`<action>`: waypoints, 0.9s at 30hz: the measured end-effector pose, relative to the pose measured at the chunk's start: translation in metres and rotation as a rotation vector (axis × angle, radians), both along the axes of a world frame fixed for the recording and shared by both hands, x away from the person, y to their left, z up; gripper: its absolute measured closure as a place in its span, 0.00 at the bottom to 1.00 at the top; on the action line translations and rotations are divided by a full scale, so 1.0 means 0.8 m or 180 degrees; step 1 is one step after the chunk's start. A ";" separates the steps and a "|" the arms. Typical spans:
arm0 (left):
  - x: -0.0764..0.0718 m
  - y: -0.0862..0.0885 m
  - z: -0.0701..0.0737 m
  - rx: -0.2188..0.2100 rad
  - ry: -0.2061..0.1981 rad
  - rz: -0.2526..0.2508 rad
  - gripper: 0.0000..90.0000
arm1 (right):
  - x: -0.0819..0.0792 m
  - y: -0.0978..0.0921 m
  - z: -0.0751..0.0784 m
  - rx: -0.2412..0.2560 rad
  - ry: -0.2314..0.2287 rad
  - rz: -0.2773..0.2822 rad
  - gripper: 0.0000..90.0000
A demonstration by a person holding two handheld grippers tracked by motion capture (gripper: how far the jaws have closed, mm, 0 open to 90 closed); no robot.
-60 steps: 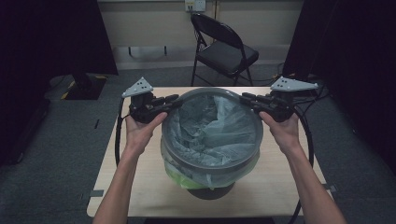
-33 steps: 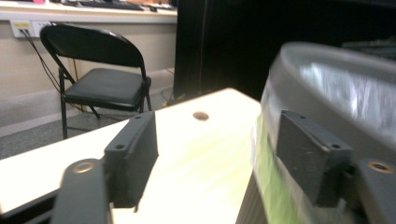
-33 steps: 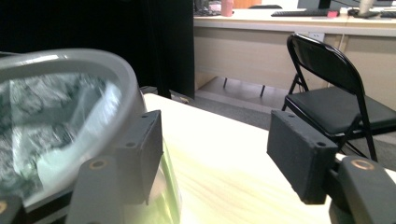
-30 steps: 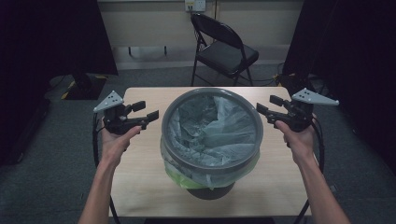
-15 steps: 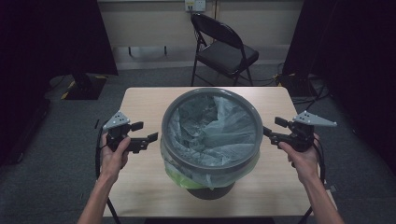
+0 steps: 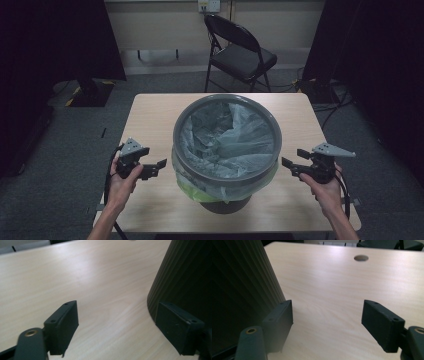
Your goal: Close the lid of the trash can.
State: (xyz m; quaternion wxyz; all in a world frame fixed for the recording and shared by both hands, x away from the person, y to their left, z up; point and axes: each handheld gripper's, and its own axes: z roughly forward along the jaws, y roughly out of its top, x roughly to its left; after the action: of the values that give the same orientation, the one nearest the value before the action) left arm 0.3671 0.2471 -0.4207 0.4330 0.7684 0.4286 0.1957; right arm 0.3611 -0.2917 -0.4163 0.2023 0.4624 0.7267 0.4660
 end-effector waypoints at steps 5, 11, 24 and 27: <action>-0.002 -0.001 -0.025 0.0108 0.0137 0.0041 0.17 | -0.003 -0.004 -0.027 -0.0114 0.0123 -0.0039 0.26; -0.005 -0.002 -0.053 0.0190 0.0274 0.0036 0.18 | 0.000 -0.013 -0.057 -0.0232 0.0322 -0.0163 0.23; -0.003 -0.011 -0.093 0.0533 0.0512 -0.0017 0.17 | 0.004 -0.021 -0.093 -0.0601 0.0588 -0.0319 0.18; -0.003 -0.013 -0.095 0.0525 0.0459 0.0023 0.16 | 0.003 -0.013 -0.100 -0.0796 0.0546 -0.0318 0.16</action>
State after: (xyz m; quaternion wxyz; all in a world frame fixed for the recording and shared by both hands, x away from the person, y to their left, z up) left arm 0.3645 0.2367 -0.4970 0.3356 0.8120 0.4438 0.1760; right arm 0.3632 -0.3021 -0.4966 0.2184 0.5073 0.7697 0.3201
